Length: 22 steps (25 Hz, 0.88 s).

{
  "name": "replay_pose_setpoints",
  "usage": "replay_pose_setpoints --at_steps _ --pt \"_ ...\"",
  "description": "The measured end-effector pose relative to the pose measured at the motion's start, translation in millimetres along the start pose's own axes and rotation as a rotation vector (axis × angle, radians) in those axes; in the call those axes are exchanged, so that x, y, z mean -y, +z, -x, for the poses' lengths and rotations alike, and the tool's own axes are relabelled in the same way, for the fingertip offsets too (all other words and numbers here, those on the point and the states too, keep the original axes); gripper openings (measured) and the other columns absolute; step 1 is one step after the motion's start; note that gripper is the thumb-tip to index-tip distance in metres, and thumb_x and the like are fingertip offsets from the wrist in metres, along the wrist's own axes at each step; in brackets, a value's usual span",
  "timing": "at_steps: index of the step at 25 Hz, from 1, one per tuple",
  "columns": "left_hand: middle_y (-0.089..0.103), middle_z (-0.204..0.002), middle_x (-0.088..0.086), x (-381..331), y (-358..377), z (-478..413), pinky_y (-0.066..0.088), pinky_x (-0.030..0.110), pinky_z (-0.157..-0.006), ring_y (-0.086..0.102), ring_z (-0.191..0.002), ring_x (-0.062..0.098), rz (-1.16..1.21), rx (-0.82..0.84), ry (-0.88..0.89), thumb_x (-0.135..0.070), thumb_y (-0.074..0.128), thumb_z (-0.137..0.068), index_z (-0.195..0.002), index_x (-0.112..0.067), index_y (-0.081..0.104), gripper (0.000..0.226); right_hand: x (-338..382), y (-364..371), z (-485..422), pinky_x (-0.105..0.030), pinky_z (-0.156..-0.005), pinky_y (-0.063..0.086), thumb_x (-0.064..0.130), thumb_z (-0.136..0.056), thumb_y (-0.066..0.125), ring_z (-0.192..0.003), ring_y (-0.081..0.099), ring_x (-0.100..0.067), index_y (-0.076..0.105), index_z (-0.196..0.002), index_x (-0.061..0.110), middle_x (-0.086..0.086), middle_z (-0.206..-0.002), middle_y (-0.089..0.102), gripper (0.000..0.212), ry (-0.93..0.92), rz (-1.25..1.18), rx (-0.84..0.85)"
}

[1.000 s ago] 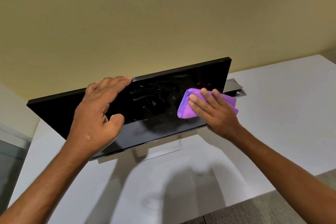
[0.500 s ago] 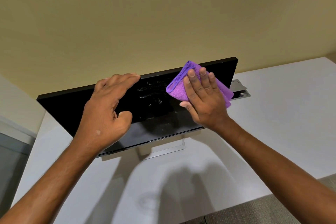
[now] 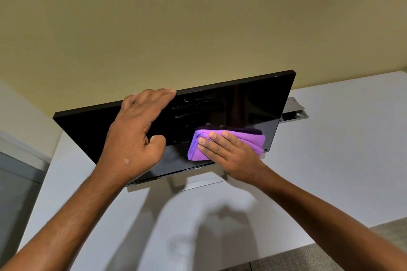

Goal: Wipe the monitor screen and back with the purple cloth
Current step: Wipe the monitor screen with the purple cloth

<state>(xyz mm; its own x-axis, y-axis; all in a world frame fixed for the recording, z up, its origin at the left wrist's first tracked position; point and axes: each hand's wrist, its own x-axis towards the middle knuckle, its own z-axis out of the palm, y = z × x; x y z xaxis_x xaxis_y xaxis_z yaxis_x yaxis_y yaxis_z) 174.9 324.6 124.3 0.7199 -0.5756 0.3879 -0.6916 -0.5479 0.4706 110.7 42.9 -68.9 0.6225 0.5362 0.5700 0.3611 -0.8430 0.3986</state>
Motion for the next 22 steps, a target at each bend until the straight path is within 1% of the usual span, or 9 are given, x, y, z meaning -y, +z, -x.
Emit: replay_pose_setpoints --at_steps 3,5,7,9,11,15,17,19,22 --pt "0.039 -0.171 -0.009 2.9 -0.6 2.3 0.014 0.038 -0.135 0.027 -0.162 0.008 -0.127 0.043 0.055 -0.009 0.052 -0.070 -0.164 -0.025 0.041 0.096 0.8 0.7 4.7 -0.048 -0.132 0.024 -0.005 -0.092 0.065 -0.163 0.025 -0.028 0.036 -0.166 0.010 -0.008 -0.174 0.030 0.081 -0.018 -0.020 0.032" --pt "0.031 -0.175 -0.008 2.7 0.1 5.6 0.014 0.042 -0.135 0.017 -0.165 0.010 -0.212 0.061 0.093 -0.009 0.051 -0.075 -0.167 -0.024 0.035 0.095 -0.5 -0.5 7.8 -0.048 -0.132 0.024 -0.005 -0.097 0.062 -0.162 0.026 -0.028 0.033 -0.167 0.010 -0.008 -0.174 0.029 0.077 -0.034 -0.027 0.037" --pt "0.027 -0.176 -0.007 2.8 -1.6 10.6 0.014 0.042 -0.136 0.013 -0.166 0.009 -0.276 0.060 0.099 -0.013 0.051 -0.082 -0.169 -0.024 0.030 0.090 -3.1 -2.1 10.9 -0.048 -0.132 0.024 -0.003 -0.100 0.061 -0.162 0.028 -0.028 0.032 -0.167 0.009 -0.008 -0.174 0.030 0.074 -0.061 -0.018 0.055" --pt "0.027 -0.176 -0.007 7.5 -8.9 19.0 0.015 0.042 -0.136 0.014 -0.166 0.009 -0.311 0.034 0.076 -0.020 0.051 -0.091 -0.169 -0.024 0.029 0.081 -7.6 -4.6 14.6 -0.047 -0.131 0.026 -0.003 -0.100 0.062 -0.161 0.029 -0.028 0.033 -0.167 0.009 -0.008 -0.174 0.031 0.074 -0.080 -0.009 0.071" --pt "0.029 -0.175 -0.005 20.7 -22.5 30.2 0.017 0.043 -0.135 0.018 -0.165 0.010 -0.324 0.017 0.035 -0.025 0.050 -0.095 -0.169 -0.024 0.031 0.076 -14.0 -9.9 19.3 -0.047 -0.131 0.026 -0.005 -0.100 0.058 -0.161 0.029 -0.028 0.033 -0.166 0.009 -0.008 -0.174 0.030 0.072 -0.081 -0.002 0.082" --pt "0.033 -0.174 0.000 57.8 -54.6 49.9 0.014 0.041 -0.135 0.023 -0.164 0.016 -0.365 0.009 -0.076 -0.014 0.048 -0.080 -0.168 -0.024 0.030 0.091 -36.4 -26.2 30.1 -0.049 -0.129 0.029 -0.006 -0.106 0.039 -0.160 0.031 -0.030 0.034 -0.166 0.008 -0.009 -0.174 0.031 0.062 -0.080 0.029 0.110" --pt "0.034 -0.174 0.000 66.9 -61.7 57.3 0.011 0.040 -0.136 0.022 -0.165 0.016 -0.352 -0.012 -0.114 -0.004 0.053 -0.078 -0.168 -0.024 0.030 0.096 -51.1 -32.5 34.4 -0.051 -0.128 0.031 -0.009 -0.104 0.034 -0.159 0.033 -0.032 0.035 -0.165 0.007 -0.010 -0.173 0.032 0.063 -0.076 0.057 0.110" --pt "0.034 -0.174 -0.002 67.6 -61.4 61.9 0.009 0.041 -0.136 0.020 -0.165 0.014 -0.299 -0.033 -0.130 0.004 0.054 -0.077 -0.168 -0.024 0.032 0.098 -65.0 -38.3 38.0 -0.052 -0.128 0.031 -0.013 -0.099 0.037 -0.159 0.033 -0.035 0.036 -0.165 0.006 -0.012 -0.172 0.033 0.068 -0.046 0.099 0.080" --pt "0.036 -0.173 -0.006 63.9 -56.1 61.5 0.005 0.036 -0.136 0.018 -0.165 0.009 -0.204 -0.058 -0.141 -0.003 0.045 -0.073 -0.166 -0.027 0.037 0.096 -81.1 -50.7 38.8 -0.057 -0.128 0.028 -0.016 -0.090 0.053 -0.159 0.031 -0.040 0.036 -0.164 0.003 -0.016 -0.172 0.031 0.078 0.059 0.156 0.052"
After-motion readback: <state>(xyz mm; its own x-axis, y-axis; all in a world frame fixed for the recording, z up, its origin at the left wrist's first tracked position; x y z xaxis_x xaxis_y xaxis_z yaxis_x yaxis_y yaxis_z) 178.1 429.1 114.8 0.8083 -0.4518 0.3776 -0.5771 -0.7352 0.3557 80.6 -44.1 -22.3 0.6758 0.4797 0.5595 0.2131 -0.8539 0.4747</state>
